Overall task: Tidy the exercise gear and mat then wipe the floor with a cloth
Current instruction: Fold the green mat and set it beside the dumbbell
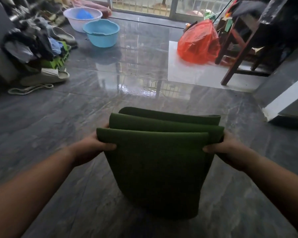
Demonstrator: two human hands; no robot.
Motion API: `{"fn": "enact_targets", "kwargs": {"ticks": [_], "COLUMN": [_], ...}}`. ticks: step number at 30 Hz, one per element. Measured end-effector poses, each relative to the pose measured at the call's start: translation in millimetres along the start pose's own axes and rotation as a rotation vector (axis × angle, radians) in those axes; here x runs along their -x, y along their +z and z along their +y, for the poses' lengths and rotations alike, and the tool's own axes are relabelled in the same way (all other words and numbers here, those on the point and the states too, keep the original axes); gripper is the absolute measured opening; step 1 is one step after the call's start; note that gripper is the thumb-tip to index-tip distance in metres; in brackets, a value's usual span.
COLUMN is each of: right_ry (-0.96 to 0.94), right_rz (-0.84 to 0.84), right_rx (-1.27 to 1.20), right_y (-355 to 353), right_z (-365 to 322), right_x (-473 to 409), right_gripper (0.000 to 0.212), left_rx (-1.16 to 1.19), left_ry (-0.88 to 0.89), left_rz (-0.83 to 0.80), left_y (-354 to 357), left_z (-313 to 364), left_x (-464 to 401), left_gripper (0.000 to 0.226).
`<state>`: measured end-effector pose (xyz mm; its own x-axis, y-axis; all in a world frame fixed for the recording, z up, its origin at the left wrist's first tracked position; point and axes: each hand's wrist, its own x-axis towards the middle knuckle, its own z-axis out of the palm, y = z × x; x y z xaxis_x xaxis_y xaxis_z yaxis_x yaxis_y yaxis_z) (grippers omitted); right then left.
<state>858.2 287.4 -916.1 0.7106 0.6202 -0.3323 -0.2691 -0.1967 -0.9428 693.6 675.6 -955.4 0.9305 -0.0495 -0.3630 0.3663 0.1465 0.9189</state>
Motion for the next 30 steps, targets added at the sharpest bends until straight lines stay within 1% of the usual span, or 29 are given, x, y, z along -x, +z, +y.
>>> {"fn": "enact_targets", "kwargs": {"ticks": [2,4,6,8,9,11,13,15,18,20,23,25,28,30], "right_ry": [0.013,-0.013,-0.057,-0.097,-0.13,-0.186,-0.219,-0.265,-0.312,-0.32,-0.337,-0.322,-0.33,-0.354], "right_rz": [0.014,0.03,0.054,0.099,0.142,0.247,0.353,0.419,0.498,0.515,0.478,0.462,0.447,0.449], "right_rx": [0.026,-0.029,-0.107,-0.149,-0.164,-0.177,-0.164,-0.114,-0.019,0.018,0.098,0.102,0.097,0.071], "right_y": [-15,-25,-27,-27,-26,-24,-24,-23,-14,-10,-10,-12,-12,-11], "right_z": [-1,4,15,27,33,42,53,65,74,78,82,78,70,68], "right_x": [-1,2,7,14,19,27,31,32,35,38,39,39,40,40], "right_gripper": [0.11,0.11,0.101,0.081,0.072,0.063,0.062,0.067,0.06,0.061,0.063,0.07,0.067,0.067], "left_rx": [-0.028,-0.056,-0.077,-0.091,-0.091,-0.067,-0.03,-0.01,-0.027,-0.036,-0.075,-0.1,-0.125,-0.142], "left_ry": [0.004,0.007,0.033,0.046,0.045,0.053,0.077,0.115,0.167,0.193,0.233,0.256,0.319,0.379], "left_rz": [-0.05,-0.067,-0.068,-0.069,-0.078,-0.091,-0.058,-0.026,-0.003,-0.015,-0.024,0.016,0.073,0.097], "left_y": [2,9,19,29,33,43,51,54,54,56,62,69,74,74], "left_z": [0,3,2,1,-1,-3,-4,-5,-9,-9,-7,-6,-9,-12], "left_x": [-2,-7,-15,-23,-28,-36,-42,-46,-47,-45,-41,-40,-40,-38], "left_gripper": [0.085,0.093,0.095,0.088,0.085,0.083,0.083,0.084,0.085,0.083,0.08,0.086,0.105,0.101]}}
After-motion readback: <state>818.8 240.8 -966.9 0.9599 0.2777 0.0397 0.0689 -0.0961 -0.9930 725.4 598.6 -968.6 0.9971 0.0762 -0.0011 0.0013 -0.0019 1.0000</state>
